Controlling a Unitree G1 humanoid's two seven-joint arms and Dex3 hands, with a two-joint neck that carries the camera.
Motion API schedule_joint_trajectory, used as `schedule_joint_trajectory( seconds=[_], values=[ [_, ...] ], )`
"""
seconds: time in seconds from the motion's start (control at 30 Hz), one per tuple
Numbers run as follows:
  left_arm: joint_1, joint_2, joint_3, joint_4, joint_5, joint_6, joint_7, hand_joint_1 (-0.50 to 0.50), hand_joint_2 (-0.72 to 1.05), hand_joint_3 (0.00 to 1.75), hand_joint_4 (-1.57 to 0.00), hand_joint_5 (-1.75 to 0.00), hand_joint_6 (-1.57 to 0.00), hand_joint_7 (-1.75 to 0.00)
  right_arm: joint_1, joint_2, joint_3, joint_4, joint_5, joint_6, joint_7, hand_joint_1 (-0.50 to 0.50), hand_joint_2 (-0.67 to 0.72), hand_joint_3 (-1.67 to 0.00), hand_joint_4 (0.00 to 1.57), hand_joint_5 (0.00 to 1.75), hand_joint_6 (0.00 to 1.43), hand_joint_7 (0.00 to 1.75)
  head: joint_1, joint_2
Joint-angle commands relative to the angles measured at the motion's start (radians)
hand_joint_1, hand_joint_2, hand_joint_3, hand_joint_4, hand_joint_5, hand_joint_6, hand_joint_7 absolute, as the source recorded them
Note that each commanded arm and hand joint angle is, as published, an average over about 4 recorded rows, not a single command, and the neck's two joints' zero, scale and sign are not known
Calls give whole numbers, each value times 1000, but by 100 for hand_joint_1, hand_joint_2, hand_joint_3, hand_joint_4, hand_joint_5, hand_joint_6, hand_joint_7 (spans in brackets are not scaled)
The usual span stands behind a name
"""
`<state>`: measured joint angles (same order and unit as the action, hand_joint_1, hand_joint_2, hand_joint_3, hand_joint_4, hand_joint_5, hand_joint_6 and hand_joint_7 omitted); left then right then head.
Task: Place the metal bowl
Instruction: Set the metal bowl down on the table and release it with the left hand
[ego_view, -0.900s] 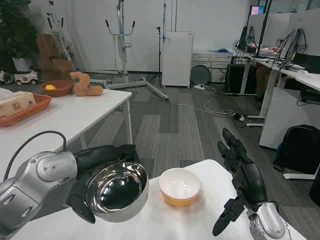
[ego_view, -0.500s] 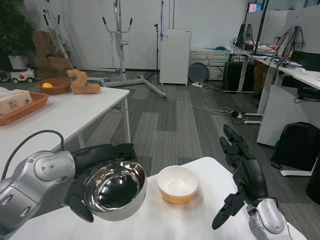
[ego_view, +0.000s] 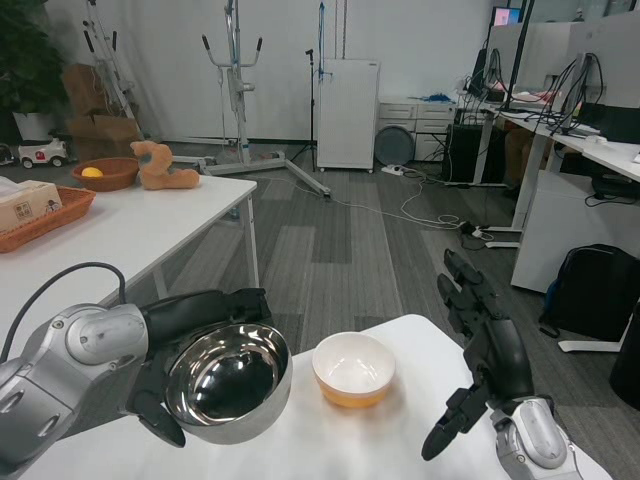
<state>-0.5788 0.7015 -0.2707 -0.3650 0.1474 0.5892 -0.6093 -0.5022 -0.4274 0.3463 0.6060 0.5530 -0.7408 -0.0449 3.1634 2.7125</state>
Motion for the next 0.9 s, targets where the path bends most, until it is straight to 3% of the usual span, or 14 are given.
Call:
schedule_joint_trajectory(
  seconds=[0.03,0.9],
  values=[
    [13,-7,10,-5,9,3,-6,-28,96,166,-135,-175,-62,-168,14,-1,-9,-3,8,-17,-4,-33,60,0,0,0,0,21,-1,-6],
    [12,-8,13,-3,11,4,-7,-30,96,166,-137,-175,-63,-168,11,1,-6,9,8,-16,-4,-33,60,0,0,0,0,17,-7,-30]
  ],
)
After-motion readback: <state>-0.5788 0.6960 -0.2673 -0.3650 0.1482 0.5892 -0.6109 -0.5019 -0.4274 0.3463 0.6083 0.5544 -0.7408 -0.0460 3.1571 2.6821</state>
